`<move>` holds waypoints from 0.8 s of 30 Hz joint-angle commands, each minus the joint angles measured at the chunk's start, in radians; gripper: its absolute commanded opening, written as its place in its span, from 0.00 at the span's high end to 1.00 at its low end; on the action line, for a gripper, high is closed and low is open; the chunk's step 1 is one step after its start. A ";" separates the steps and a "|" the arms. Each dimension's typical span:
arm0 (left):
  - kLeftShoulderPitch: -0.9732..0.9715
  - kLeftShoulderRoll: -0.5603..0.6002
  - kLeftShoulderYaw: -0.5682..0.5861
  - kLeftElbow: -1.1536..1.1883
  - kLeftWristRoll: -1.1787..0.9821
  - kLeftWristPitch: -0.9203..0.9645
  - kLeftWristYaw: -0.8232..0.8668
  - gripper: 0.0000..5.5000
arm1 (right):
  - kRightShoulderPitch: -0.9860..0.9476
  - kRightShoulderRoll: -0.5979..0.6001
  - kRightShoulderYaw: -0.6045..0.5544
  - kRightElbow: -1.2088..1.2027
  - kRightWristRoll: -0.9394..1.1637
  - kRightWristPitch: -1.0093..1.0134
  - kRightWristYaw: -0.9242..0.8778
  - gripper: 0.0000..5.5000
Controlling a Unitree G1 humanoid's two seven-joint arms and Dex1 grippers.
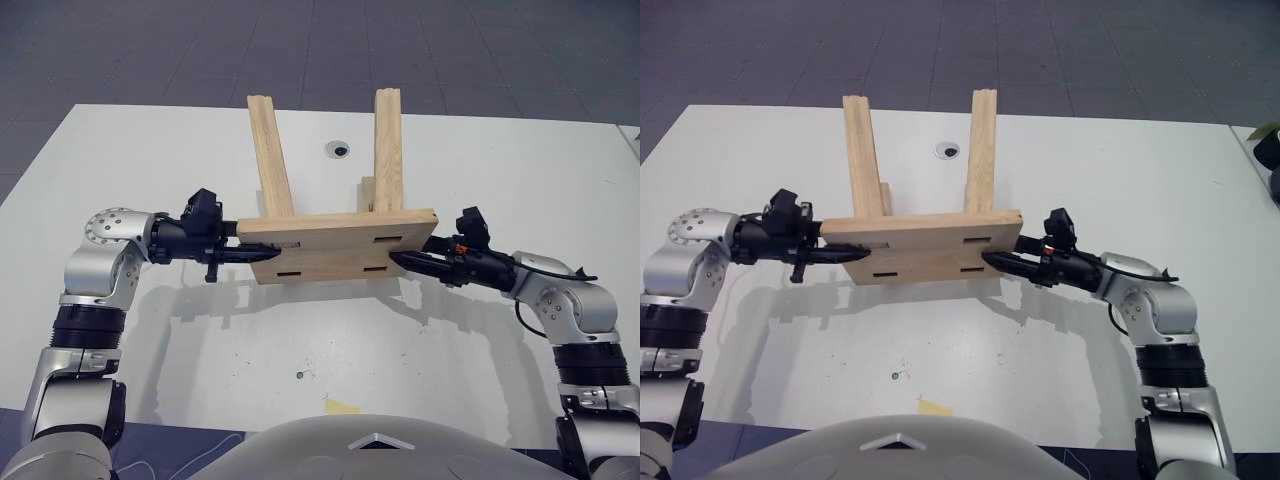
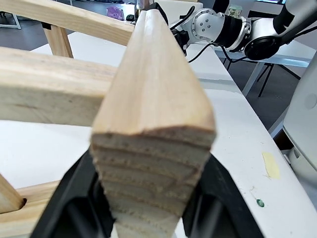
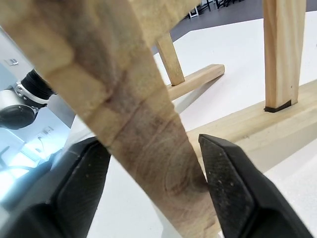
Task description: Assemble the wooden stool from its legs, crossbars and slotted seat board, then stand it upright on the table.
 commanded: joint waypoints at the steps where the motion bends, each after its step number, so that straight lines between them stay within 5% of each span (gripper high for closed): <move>1: -0.105 -0.025 0.052 0.029 -0.094 0.291 0.166 0.75 | -0.016 0.044 -0.038 -0.143 0.197 0.133 -0.026 0.49; 7: -0.310 -0.071 0.189 0.029 -0.328 0.788 0.378 0.75 | -0.101 0.208 -0.196 -0.202 0.683 0.261 -0.448 0.55; 11: -0.487 -0.169 0.362 0.140 -0.455 0.929 0.625 0.75 | -0.159 0.280 -0.210 -0.234 0.861 0.174 -0.707 0.60; 17: -0.648 -0.289 0.535 0.282 -0.511 0.930 1.008 0.75 | -0.289 0.344 -0.267 -0.221 0.953 0.013 -0.977 0.67; 24: -0.706 -0.365 0.674 0.507 -0.485 0.736 1.373 0.75 | -0.455 0.373 -0.340 -0.070 0.810 -0.150 -1.219 0.73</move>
